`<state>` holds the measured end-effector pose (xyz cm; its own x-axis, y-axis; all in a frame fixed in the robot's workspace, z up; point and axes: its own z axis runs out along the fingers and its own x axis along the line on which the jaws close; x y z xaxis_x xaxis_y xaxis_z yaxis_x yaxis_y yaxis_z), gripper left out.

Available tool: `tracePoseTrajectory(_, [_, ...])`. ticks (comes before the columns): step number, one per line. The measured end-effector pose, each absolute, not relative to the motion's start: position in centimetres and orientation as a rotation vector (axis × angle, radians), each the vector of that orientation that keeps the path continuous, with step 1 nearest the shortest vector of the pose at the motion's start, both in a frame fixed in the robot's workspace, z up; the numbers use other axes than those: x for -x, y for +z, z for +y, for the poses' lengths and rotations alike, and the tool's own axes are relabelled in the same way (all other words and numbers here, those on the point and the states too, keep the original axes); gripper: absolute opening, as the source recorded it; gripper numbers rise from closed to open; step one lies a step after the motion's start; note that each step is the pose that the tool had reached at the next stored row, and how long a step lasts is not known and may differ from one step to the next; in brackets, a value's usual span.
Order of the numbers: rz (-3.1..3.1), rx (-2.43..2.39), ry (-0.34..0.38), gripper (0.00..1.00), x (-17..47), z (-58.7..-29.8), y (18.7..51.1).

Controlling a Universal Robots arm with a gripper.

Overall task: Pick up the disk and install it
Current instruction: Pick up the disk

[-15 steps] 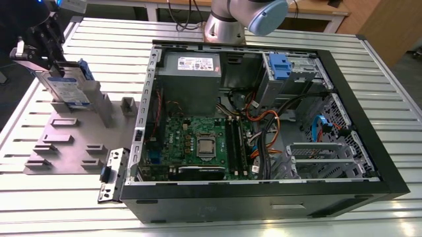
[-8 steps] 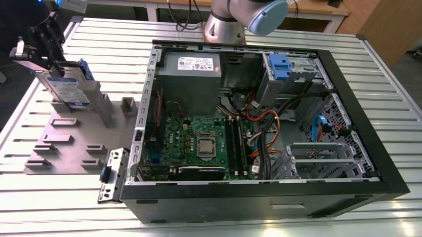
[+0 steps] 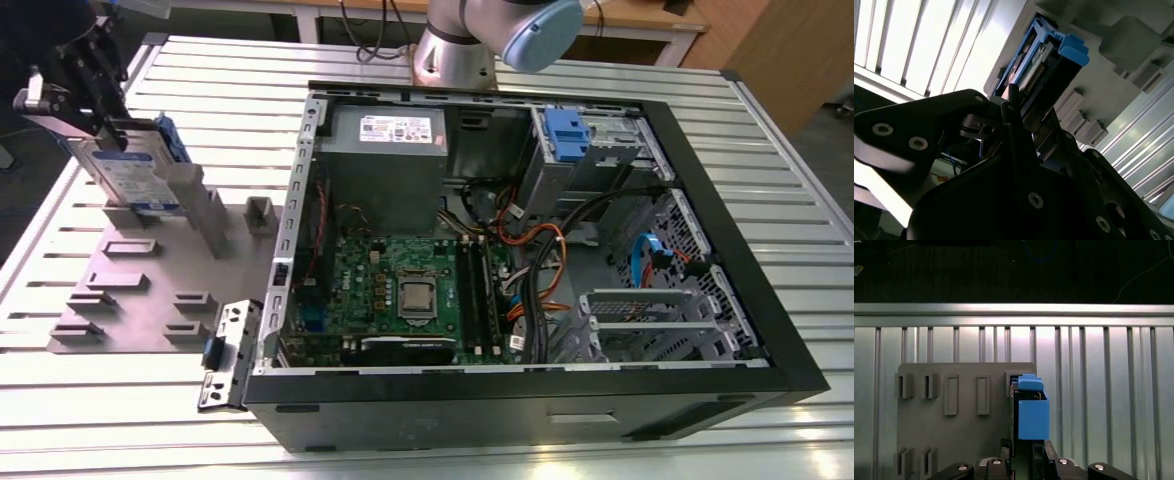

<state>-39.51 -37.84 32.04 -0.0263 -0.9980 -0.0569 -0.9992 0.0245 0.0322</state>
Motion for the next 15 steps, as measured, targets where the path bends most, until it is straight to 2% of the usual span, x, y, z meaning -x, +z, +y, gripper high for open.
tracePoseTrajectory(15, [2.233, 2.177, 0.102, 0.35, 39.5, -37.8, 37.1])
